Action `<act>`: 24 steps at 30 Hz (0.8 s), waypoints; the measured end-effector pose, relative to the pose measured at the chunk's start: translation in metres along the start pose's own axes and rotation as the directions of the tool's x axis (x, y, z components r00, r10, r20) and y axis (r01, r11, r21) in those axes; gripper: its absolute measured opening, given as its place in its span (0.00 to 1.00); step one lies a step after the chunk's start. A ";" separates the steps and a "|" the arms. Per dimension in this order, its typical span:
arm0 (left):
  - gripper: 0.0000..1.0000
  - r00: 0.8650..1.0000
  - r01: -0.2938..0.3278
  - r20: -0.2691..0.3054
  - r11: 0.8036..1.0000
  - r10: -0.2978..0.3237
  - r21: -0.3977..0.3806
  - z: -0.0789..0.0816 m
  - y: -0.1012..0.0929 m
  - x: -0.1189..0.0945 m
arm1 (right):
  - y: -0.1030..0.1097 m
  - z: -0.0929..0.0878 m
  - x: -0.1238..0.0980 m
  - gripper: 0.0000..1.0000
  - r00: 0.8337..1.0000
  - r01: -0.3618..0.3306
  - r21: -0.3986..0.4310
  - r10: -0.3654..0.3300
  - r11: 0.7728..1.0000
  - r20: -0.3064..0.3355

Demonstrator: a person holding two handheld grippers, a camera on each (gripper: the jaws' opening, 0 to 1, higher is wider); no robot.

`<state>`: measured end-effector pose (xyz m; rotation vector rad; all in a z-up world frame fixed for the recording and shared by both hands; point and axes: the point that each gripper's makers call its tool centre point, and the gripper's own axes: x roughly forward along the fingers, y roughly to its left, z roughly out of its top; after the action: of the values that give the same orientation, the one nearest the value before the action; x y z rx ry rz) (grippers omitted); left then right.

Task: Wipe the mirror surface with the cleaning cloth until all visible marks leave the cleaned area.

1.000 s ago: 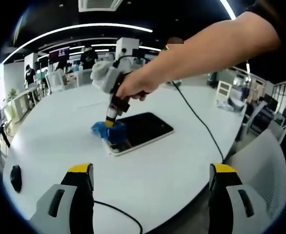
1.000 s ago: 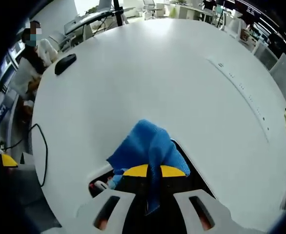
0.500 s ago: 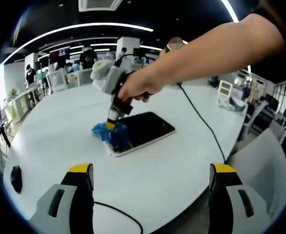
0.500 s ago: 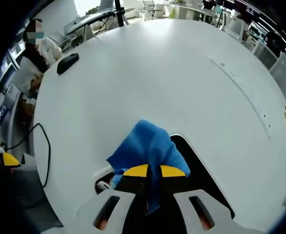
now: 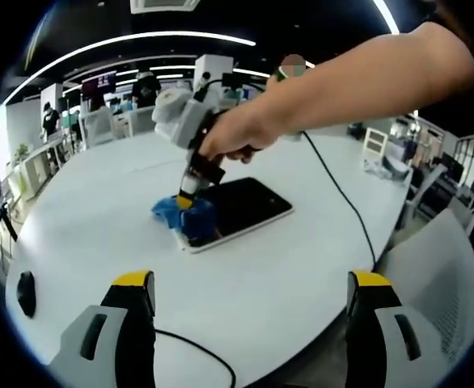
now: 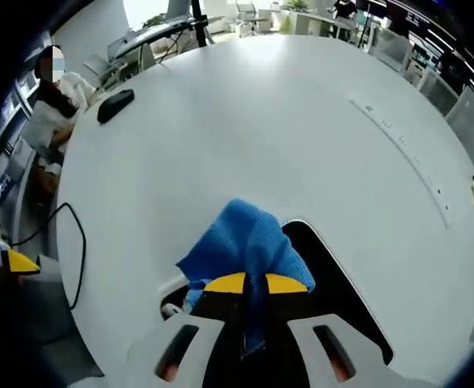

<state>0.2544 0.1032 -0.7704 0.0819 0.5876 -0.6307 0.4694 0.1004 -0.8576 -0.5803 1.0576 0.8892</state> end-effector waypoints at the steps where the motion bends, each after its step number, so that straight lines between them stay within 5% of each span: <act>1: 0.99 1.000 -0.001 0.001 1.000 0.001 0.002 0.000 0.000 0.000 | 0.000 0.002 0.002 0.02 1.000 -0.002 0.001 0.002 1.000 0.002; 24: 0.99 1.000 -0.003 -0.016 1.000 0.003 0.014 -0.005 0.001 0.001 | -0.015 -0.030 -0.015 0.02 1.000 0.000 0.041 0.001 0.999 -0.008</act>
<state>0.2529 0.1045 -0.7749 0.1008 0.5981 -0.6318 0.4646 0.0642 -0.8561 -0.5501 1.0807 0.8645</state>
